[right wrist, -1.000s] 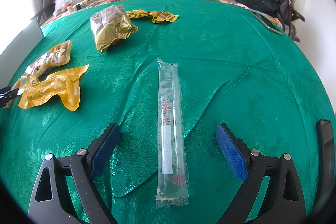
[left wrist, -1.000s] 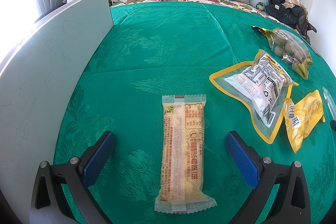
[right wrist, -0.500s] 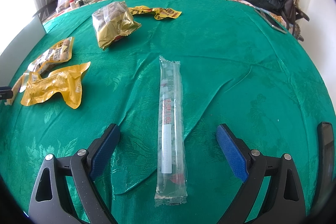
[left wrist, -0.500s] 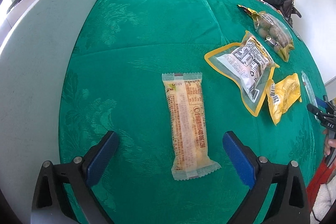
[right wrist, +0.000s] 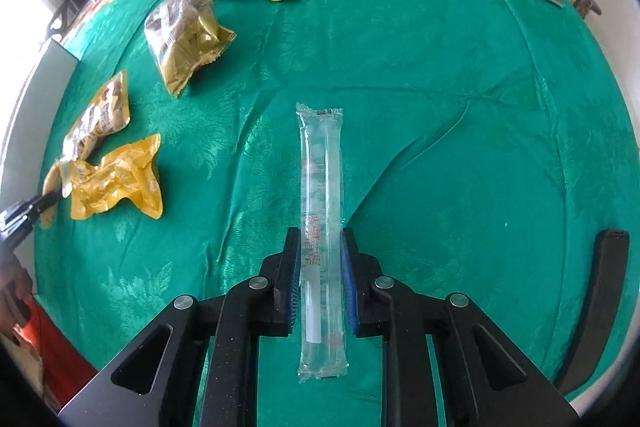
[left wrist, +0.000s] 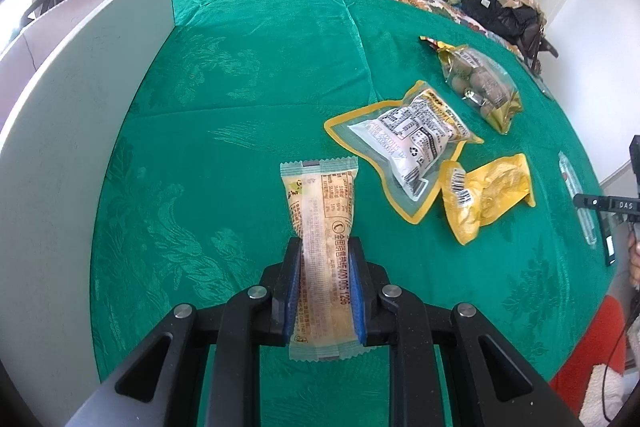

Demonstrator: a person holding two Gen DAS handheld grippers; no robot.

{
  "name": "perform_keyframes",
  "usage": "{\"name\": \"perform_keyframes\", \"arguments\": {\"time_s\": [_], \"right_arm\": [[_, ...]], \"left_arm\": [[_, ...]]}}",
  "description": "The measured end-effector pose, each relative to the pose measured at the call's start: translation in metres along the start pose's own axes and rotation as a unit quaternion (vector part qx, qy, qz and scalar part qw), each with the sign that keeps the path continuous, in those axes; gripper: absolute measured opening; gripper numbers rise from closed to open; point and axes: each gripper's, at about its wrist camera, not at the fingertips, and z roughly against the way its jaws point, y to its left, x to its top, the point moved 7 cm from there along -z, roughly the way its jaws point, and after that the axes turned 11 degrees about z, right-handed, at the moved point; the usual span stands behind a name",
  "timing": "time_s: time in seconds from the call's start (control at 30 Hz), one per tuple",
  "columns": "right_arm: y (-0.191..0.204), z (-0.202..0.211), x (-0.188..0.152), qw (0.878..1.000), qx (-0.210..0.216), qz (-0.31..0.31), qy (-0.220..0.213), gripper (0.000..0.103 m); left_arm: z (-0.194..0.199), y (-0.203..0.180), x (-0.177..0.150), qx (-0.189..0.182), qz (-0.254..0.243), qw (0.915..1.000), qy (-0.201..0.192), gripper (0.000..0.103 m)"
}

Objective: Organize snacks
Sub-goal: 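Carry the bar and tube into the white box and open both tools, then withdraw both open tools from the box back over the green sheet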

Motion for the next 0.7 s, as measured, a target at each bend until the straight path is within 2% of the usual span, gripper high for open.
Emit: {"name": "perform_keyframes", "arguments": {"time_s": [0.1, 0.17, 0.27, 0.33, 0.43, 0.53, 0.6, 0.63, 0.7], "right_arm": [[0.008, 0.012, -0.011, 0.998, 0.048, -0.040, -0.013, 0.019], [0.033, 0.020, -0.007, 0.996, 0.076, -0.034, -0.021, 0.019], [0.100, 0.035, 0.017, 0.992, 0.122, 0.006, -0.038, 0.020], [0.168, 0.045, 0.044, 0.984, 0.165, 0.040, -0.053, 0.020], [0.278, 0.065, 0.077, 0.965, 0.230, 0.101, -0.070, 0.020], [0.391, 0.078, 0.089, 0.940, 0.298, 0.149, -0.068, 0.020], [0.455, 0.079, 0.091, 0.926, 0.332, 0.169, -0.063, 0.020], [0.483, 0.077, 0.091, 0.920, 0.346, 0.175, -0.063, 0.021], [0.524, 0.073, 0.093, 0.913, 0.356, 0.188, -0.067, 0.030]], "left_arm": [[0.026, -0.002, -0.007, -0.053, 0.042, 0.9976, -0.014, 0.021], [0.050, -0.003, -0.004, -0.091, 0.072, 0.9928, -0.031, 0.021], [0.103, 0.002, 0.014, -0.136, 0.105, 0.9824, -0.073, 0.021], [0.145, 0.015, 0.030, -0.143, 0.111, 0.9773, -0.110, 0.021], [0.200, 0.052, 0.052, -0.113, 0.119, 0.9741, -0.156, 0.021], [0.236, 0.108, 0.066, -0.032, 0.132, 0.9734, -0.185, 0.021], [0.250, 0.153, 0.065, 0.022, 0.150, 0.9699, -0.190, 0.021], [0.253, 0.172, 0.064, 0.052, 0.158, 0.9674, -0.191, 0.024], [0.253, 0.212, 0.053, 0.115, 0.176, 0.9609, -0.180, 0.049]]}}
